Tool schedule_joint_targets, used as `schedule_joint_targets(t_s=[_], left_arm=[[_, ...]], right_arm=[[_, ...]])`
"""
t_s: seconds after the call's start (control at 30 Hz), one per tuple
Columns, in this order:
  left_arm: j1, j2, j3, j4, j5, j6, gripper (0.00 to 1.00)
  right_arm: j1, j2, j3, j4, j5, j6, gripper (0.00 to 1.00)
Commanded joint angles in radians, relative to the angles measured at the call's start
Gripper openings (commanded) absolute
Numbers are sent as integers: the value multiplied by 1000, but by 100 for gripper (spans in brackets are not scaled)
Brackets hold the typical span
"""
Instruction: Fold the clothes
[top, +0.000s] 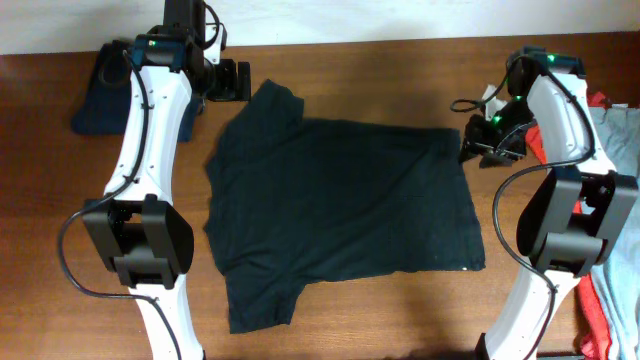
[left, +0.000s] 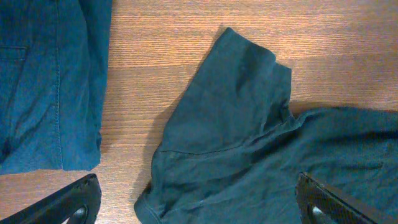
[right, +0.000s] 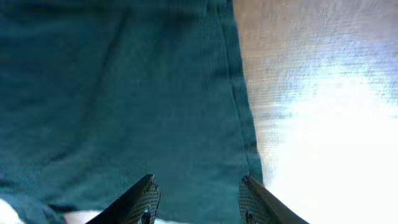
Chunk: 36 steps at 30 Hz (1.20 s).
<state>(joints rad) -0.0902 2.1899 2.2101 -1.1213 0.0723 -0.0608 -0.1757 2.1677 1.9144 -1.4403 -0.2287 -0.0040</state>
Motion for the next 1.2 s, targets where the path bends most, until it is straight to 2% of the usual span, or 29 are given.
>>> schedule_joint_targets(t_s=[0.0, 0.1, 0.27, 0.4, 0.53, 0.63, 0.77, 1.0, 1.17], left_arm=[[5, 0, 2, -2, 11, 1, 100], [5, 0, 2, -2, 11, 1, 99], [5, 0, 2, -2, 10, 2, 99], [6, -12, 3, -122, 19, -6, 100], [3, -40, 3, -276, 10, -67, 100], [3, -87, 3, -313, 10, -97, 99], [-2, -187, 3, -332, 7, -115, 99], [-8, -375, -27, -418, -38, -166, 99], [-61, -541, -260, -349, -43, -214, 99]], right_arm=[[7, -95, 0, -57, 7, 2, 47], [9, -206, -7, -91, 60, 55, 47], [47, -530, -128, -89, 163, 145, 46], [51, -745, -272, -76, 164, 153, 46], [51, -937, -537, 47, 174, 184, 45], [51, -966, -702, 121, 174, 232, 46], [51, -919, -875, 221, 174, 275, 47], [49, -773, -965, 327, 174, 320, 65], [49, -677, -967, 379, 174, 328, 68]])
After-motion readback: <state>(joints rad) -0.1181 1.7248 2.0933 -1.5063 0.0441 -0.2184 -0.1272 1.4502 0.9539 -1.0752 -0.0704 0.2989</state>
